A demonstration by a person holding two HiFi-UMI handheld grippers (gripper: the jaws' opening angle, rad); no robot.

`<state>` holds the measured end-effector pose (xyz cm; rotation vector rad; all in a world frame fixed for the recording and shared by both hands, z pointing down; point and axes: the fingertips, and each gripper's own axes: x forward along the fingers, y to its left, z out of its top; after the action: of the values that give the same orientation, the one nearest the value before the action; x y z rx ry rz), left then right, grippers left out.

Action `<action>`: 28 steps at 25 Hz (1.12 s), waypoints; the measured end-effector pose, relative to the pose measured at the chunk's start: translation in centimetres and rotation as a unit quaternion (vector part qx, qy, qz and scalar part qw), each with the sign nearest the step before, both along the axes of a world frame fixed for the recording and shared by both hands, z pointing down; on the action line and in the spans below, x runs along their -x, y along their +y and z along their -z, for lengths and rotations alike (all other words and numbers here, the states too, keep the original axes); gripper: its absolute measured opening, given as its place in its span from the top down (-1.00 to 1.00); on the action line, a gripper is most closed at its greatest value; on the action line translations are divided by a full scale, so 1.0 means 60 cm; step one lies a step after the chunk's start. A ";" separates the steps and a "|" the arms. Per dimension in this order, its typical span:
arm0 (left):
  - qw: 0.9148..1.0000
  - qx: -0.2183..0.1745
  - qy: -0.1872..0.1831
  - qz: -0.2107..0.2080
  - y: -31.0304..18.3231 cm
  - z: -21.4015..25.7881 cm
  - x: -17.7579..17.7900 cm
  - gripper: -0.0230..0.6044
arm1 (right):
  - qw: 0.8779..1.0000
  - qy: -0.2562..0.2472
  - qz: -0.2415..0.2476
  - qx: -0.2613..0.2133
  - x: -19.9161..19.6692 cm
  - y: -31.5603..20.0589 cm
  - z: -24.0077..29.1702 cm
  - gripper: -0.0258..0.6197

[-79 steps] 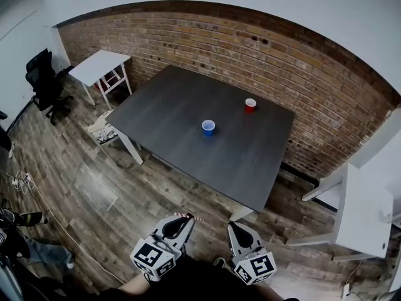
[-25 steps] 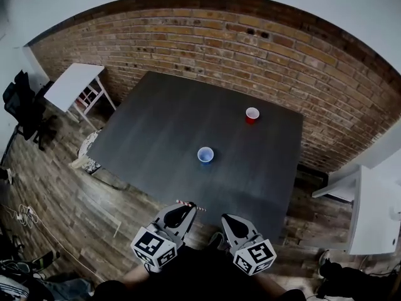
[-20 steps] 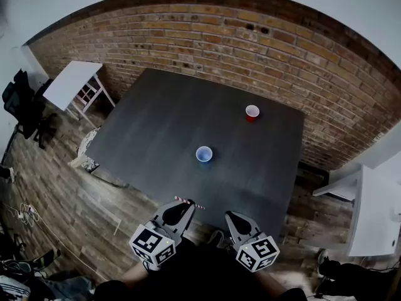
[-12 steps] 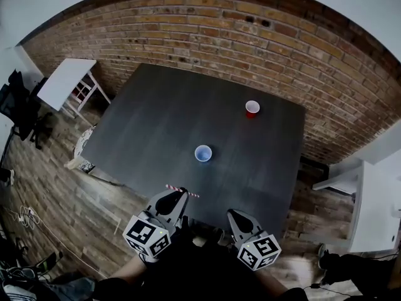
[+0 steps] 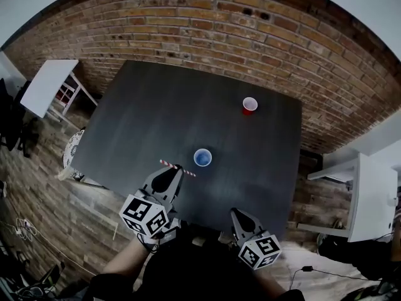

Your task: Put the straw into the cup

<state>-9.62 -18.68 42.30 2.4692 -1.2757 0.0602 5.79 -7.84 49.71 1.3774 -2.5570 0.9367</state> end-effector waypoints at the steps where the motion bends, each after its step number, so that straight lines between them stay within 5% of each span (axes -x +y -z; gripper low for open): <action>1: 1.000 0.004 0.005 0.000 -0.015 -0.006 0.005 0.80 | 1.000 0.001 -0.004 0.004 0.003 -0.003 -0.004 0.85; 12: 0.999 0.047 0.013 -0.022 -0.139 -0.093 -0.002 0.80 | 0.998 0.004 -0.043 0.037 0.006 -0.003 -0.039 0.85; 28: 0.993 0.109 -0.005 -0.042 -0.214 -0.237 -0.050 0.80 | 0.996 0.013 -0.065 0.059 -0.022 0.016 -0.066 0.85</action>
<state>-6.60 -31.50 56.54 2.3348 -1.1061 0.2220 7.08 -6.89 53.68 1.5258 -2.3747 1.0649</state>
